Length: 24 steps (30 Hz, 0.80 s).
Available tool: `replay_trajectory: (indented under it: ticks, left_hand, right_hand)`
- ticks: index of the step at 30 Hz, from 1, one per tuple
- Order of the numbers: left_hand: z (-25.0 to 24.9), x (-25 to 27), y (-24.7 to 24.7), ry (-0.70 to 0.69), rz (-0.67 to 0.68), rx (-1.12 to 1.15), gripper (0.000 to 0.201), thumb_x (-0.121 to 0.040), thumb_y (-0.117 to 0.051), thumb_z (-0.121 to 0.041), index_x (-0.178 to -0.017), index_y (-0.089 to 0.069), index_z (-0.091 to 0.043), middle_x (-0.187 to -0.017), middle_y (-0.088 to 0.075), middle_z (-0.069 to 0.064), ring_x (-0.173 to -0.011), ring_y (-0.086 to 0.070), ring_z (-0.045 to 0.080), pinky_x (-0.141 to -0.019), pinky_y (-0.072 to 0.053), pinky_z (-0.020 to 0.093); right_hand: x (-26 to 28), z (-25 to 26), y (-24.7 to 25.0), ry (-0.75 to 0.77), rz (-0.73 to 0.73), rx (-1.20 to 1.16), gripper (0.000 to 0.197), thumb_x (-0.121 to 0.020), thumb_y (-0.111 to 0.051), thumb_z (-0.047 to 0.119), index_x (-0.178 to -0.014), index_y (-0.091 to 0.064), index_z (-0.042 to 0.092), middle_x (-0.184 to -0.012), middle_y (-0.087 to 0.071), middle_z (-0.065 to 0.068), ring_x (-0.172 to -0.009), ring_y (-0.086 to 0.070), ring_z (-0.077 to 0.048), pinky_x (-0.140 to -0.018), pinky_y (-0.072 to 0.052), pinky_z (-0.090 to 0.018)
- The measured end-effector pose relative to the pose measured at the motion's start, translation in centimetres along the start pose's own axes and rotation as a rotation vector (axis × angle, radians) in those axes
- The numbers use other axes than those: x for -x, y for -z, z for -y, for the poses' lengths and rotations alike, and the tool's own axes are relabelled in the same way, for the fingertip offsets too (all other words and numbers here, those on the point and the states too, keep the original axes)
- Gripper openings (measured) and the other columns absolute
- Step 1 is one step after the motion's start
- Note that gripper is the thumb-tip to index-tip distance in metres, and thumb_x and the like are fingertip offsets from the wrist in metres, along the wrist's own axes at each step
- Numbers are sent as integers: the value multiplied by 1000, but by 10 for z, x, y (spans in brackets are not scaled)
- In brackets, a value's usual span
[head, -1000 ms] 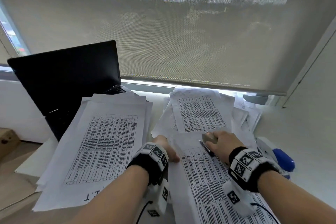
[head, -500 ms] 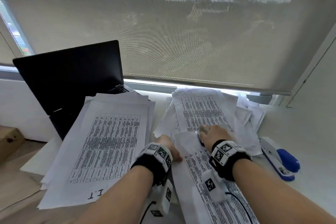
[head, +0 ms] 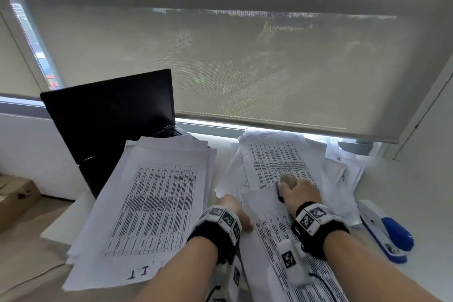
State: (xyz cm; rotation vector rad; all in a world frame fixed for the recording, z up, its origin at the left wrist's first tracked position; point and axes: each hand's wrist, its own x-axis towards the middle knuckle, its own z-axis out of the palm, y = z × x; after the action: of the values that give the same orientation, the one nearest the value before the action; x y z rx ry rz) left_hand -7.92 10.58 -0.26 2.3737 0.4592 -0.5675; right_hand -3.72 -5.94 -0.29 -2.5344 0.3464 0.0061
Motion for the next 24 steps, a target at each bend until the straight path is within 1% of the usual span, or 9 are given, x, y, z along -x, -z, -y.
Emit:
replay_trajectory:
  ticks: [3, 5, 7, 9, 12, 15, 19, 21, 24]
  left_hand:
    - [0, 0, 2, 5, 15, 9, 59, -76, -83, -28, -123, -51, -10, -121, -61, 6, -114, -59, 27, -94, -50, 35]
    - [1, -1, 1, 2, 13, 18, 59, -76, -83, -28, -123, -51, -10, -115, -60, 6, -112, -59, 27, -93, -51, 35]
    - [2, -1, -2, -17, 5, 28, 57, -78, -81, -27, -122, -50, -9, -104, -57, 3, -104, -58, 24, -88, -49, 31]
    - [3, 1, -4, -45, -7, 16, 53, -81, -78, -26, -121, -49, -8, -94, -51, -1, -94, -53, 21, -82, -46, 26]
    - [4, -1, -8, -115, -8, 9, 64, -72, -85, -34, -121, -51, -10, -102, -54, -3, -98, -55, 18, -89, -46, 24]
    - [0, 3, -9, -190, -16, -91, 74, -60, -90, -46, -120, -56, -19, -111, -62, -5, -107, -59, 18, -98, -48, 30]
    - [-7, 5, -10, -275, -91, -357, 68, -64, -85, -52, -118, -57, -21, -116, -65, -2, -110, -61, 21, -100, -46, 34]
    - [-10, 4, -13, -299, -116, -431, 66, -66, -84, -52, -116, -56, -20, -115, -64, -2, -108, -61, 21, -94, -48, 33]
    - [-14, 5, -17, -351, -169, -494, 50, -74, -82, -38, -113, -57, -18, -113, -59, -1, -111, -55, 22, -92, -44, 34]
  right_hand:
    - [-1, -12, 8, 56, -25, 53, 39, -90, -56, 42, -110, -62, 8, -108, -66, -11, -101, -61, -28, -89, -45, -31]
    - [1, -22, 17, 90, -7, 96, 39, -89, -57, 45, -115, -59, 15, -109, -66, -8, -101, -60, -26, -92, -46, -32]
    - [4, -33, 23, 118, 25, 136, 39, -88, -58, 46, -117, -60, 19, -108, -67, -7, -100, -61, -25, -92, -46, -31]
    - [8, -40, 27, 111, 67, 169, 40, -88, -58, 45, -116, -62, 17, -108, -67, -8, -100, -61, -24, -91, -45, -29]
    - [10, -45, 30, 117, 98, 186, 36, -89, -58, 39, -117, -61, 16, -110, -66, -7, -102, -60, -23, -91, -43, -27]
    - [9, -44, 31, 103, 117, 198, 33, -90, -58, 36, -115, -61, 15, -111, -65, -6, -103, -59, -23, -91, -43, -27]
    - [6, -43, 32, 75, 138, 215, 33, -90, -57, 36, -114, -60, 14, -111, -65, -6, -101, -59, -21, -88, -44, -26]
    - [5, -44, 31, 50, 145, 217, 34, -90, -57, 37, -114, -60, 13, -112, -65, -7, -102, -60, -22, -88, -44, -27]
    - [2, -42, 31, 30, 140, 223, 37, -90, -57, 37, -115, -60, 11, -112, -65, -8, -104, -60, -24, -89, -46, -29]
